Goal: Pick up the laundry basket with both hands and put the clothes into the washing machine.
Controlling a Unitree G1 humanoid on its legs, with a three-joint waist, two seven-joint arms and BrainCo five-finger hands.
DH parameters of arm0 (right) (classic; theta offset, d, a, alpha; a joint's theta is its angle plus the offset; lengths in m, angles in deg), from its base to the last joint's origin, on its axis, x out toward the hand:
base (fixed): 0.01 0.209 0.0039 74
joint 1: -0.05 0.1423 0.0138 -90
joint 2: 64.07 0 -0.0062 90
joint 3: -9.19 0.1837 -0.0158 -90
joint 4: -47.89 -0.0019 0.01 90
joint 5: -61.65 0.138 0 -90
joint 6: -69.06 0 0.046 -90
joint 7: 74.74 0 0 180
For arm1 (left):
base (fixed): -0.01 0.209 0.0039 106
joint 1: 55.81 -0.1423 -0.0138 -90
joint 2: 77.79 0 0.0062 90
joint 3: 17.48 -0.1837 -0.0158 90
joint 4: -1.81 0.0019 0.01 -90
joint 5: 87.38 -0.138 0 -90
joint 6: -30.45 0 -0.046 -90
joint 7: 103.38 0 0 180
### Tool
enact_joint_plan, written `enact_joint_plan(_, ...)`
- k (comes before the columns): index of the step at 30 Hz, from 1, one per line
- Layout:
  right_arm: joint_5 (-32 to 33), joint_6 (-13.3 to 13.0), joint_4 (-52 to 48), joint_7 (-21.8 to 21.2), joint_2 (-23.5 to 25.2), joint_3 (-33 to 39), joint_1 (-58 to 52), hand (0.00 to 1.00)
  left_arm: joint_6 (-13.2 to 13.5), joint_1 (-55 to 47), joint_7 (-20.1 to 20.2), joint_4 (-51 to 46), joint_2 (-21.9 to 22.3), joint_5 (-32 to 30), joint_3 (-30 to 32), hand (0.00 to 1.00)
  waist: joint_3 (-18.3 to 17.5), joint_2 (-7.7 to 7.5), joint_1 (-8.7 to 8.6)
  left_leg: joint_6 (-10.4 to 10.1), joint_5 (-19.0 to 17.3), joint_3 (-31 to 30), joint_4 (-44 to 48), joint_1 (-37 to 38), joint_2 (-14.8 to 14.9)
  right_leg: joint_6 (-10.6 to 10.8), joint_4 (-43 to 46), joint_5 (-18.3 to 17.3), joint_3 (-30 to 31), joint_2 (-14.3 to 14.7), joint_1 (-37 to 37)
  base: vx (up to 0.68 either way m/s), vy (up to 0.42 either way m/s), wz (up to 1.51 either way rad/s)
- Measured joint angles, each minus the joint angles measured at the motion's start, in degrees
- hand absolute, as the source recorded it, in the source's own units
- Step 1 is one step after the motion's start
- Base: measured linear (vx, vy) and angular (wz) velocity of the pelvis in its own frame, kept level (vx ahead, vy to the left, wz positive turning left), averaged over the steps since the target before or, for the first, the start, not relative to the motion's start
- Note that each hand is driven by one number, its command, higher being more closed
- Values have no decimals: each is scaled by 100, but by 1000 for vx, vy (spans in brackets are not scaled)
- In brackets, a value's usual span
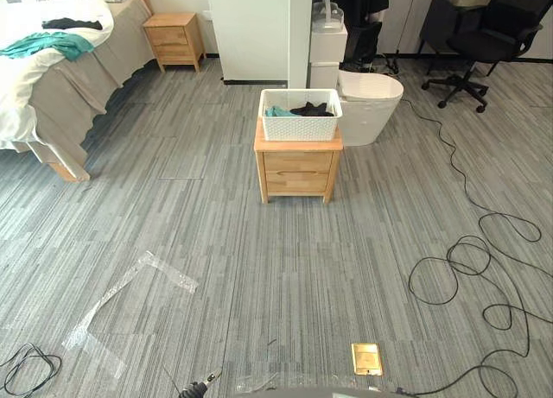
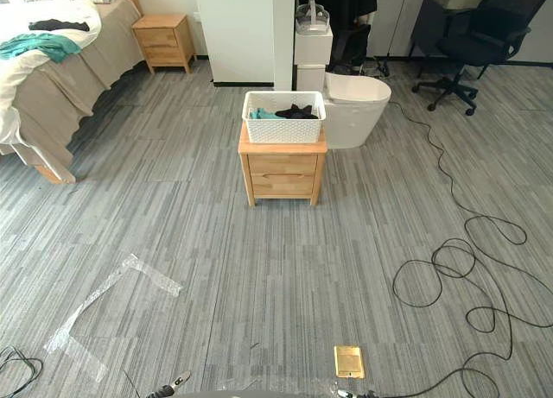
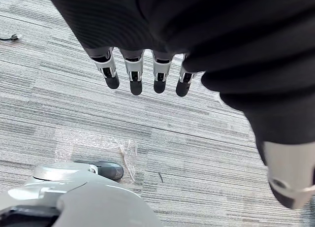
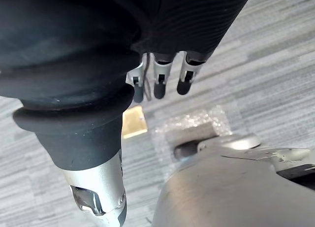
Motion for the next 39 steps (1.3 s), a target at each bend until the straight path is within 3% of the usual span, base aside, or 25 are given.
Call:
enact_joint_plan(4,-1,-8,-2,-1,-3,-67,5,0,4,15,0,2,-42,9,-144,0,10,-15,2,0,0,81,-40,5,-1,0,-18,1,52,0,-28,-15,-20,-8)
enact_joint_plan(9,-1,-12,-6,-16,-88,-199,267,0,11,102,-2,-10,-30,127,-185,0,124,76,19,79,-92,219,97,-351,-29,183,283,-5,178,-35,-466,-22,-3,-19)
enact_joint_plan(11,98,-15,-80,-44,-115,-186,303,0,24,179,-7,-52,-3,140,-221,0,292,136,3,233,-222,42,152,-417,-74,410,1347,-375,-55,-127,-912,-52,4,37)
enact_joint_plan(12,233,-19,-210,-63,-102,-77,184,0,48,242,-11,-55,0,163,-218,0,378,133,0,246,-234,-41,144,-358,-115,421,2644,-564,-245,-255,-1474,8,27,48)
enact_joint_plan(14,456,-122,-477,-86,48,36,75,0,26,238,-25,-55,-43,244,-153,0,564,-56,2,296,-356,-61,151,5,-274,354,5139,-603,-545,-748,-2553,131,23,50)
enact_joint_plan(16,507,-134,-484,-96,128,182,6,0,-21,230,-30,-58,-51,248,-46,0,596,-105,0,357,-568,-143,323,115,-239,313,5418,-641,-763,-824,-2831,173,11,30)
enact_joint_plan(18,506,-136,-313,-103,147,356,-3,0,-33,335,-29,-58,-50,243,-42,0,628,-85,-46,471,-821,-352,564,161,-97,272,4551,-661,-1158,-780,-2929,294,-5,45)
enact_joint_plan(19,505,-111,-186,-101,176,463,-32,0,-21,485,-27,-60,-61,238,-97,0,642,-70,-167,421,-976,-582,634,162,53,258,3141,-494,-1380,-676,-2932,441,-82,89)
enact_joint_plan(20,505,-94,-25,-99,206,630,-71,0,-6,619,-21,-62,-53,237,-99,0,668,-80,-254,354,-1085,-790,604,236,130,276,1859,-59,-1378,-648,-2922,444,-118,87)
enact_joint_plan(21,505,-78,20,-98,210,690,-80,0,-2,640,-19,-63,-42,237,-96,0,669,-84,-268,332,-1114,-836,597,253,142,301,1540,67,-1360,-633,-2911,528,-181,73)
enact_joint_plan(22,504,6,132,-92,247,930,-127,0,-1,675,-8,-63,-34,241,-85,0,684,-117,-309,283,-1300,-969,606,316,187,372,737,422,-1183,-610,-2889,443,-174,44)
enact_joint_plan(23,503,44,200,-92,268,1107,-165,0,-3,661,2,-63,-27,242,-49,0,716,-109,-312,246,-1525,-1022,675,460,269,326,674,490,-1027,-580,-2916,605,-245,47)
enact_joint_plan(24,505,55,190,-92,287,1296,-244,0,-9,623,8,-64,70,244,127,0,708,4,-335,190,-1770,-1045,786,625,501,169,963,706,-966,-401,-2933,719,-245,40)
enact_joint_plan(25,576,34,81,-89,265,1562,-378,0,-8,497,12,-70,199,252,409,0,614,232,-353,-31,-1975,-996,1294,634,834,-53,1366,847,-1035,-115,-2890,768,-226,30)
enact_joint_plan(26,604,36,38,-72,310,1692,-376,0,-13,487,25,-107,236,258,575,0,619,193,-332,-69,-1997,-929,1913,440,854,-193,1561,941,-1031,-63,-2879,794,-267,18)
enact_joint_plan(27,634,35,-119,-60,328,1903,-344,0,-20,515,25,-223,380,341,852,0,654,291,-321,-194,-1735,-847,3571,-123,1010,-383,1724,675,-1122,134,-2641,795,-314,-11)
enact_joint_plan(28,677,30,-365,-61,338,1892,-317,0,-31,441,34,-332,439,414,994,0,666,379,-277,-314,-727,-802,5101,-714,1167,-528,1672,423,-1115,390,-2281,963,-382,-40)
enact_joint_plan(29,687,28,-528,-47,361,1671,-244,0,-37,384,44,-420,431,449,1006,0,680,384,-148,-511,-214,-775,6052,-1091,1257,-641,1587,256,-987,572,-1970,968,-331,-75)
enact_joint_plan(30,717,12,-566,-42,331,1403,-31,0,-33,404,53,-538,374,465,979,0,778,290,-12,-396,-327,-658,7124,-1568,1285,-766,1388,114,-746,725,-1444,786,-239,-77)
enact_joint_plan(32,780,14,-564,28,326,1090,275,0,-24,449,75,-725,249,467,800,0,884,117,130,-265,-613,-530,7691,-2228,1203,-833,1051,57,-537,721,-765,687,-163,-49)
enact_joint_plan(33,794,1,-555,71,283,906,510,0,-8,450,87,-883,178,472,618,0,928,30,251,-202,-847,-375,7426,-2712,1107,-846,786,48,-391,630,-292,751,-86,-47)
enact_joint_plan(35,845,-33,-559,148,137,589,803,0,-1,427,60,-990,150,564,441,0,933,-50,404,-218,-982,-165,5954,-3244,916,-741,530,-158,-200,361,199,600,10,-57)
enact_joint_plan(36,881,-79,-737,155,34,371,863,0,0,400,6,-1013,161,637,355,0,868,-85,508,-344,-856,-4,4294,-3338,812,-492,410,-496,-107,177,391,474,72,-49)
enact_joint_plan(38,882,-205,-942,178,-205,244,826,0,-4,195,-36,-989,290,690,259,0,728,379,478,-625,-252,-52,1923,-3357,927,-344,201,-903,24,270,913,747,254,-35)
enact_joint_plan(39,881,-199,-896,190,-204,219,819,0,-4,139,-43,-960,254,689,244,0,726,355,513,-629,115,-18,2192,-3360,903,-346,256,-1054,86,192,1041,871,350,-32)
